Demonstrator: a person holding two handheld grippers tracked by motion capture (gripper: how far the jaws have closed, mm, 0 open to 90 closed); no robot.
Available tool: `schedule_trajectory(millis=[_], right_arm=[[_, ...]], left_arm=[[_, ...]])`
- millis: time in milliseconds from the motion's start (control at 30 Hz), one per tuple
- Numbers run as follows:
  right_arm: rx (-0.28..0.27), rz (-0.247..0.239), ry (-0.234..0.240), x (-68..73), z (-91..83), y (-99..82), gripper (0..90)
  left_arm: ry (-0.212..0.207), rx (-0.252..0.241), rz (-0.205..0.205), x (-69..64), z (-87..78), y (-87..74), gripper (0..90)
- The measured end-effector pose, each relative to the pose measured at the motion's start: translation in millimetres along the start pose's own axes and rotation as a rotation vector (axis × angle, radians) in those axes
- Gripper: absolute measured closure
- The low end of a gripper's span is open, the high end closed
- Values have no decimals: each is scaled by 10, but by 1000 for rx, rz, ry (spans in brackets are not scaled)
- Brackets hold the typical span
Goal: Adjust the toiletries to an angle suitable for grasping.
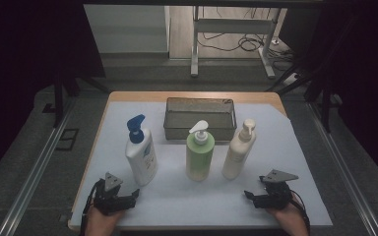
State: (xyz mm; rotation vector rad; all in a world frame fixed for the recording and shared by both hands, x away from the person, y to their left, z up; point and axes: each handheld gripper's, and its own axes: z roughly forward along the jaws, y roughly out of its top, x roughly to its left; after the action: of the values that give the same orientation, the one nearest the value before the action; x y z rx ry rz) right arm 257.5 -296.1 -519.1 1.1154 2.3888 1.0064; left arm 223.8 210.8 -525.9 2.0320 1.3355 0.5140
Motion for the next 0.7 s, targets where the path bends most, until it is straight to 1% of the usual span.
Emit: schedule_trajectory(millis=[367,567,700], right_arm=[[6,4,9,-4,1,13,149],[24,1,7,0,-5,32,149],[20,26,13,-17,-26,35,143]], left_arm=[[-2,0,0,2,0,0,130],[-2,-2,0,1,-1,-2,130],[-1,-2,0,1,-1,-2,130]])
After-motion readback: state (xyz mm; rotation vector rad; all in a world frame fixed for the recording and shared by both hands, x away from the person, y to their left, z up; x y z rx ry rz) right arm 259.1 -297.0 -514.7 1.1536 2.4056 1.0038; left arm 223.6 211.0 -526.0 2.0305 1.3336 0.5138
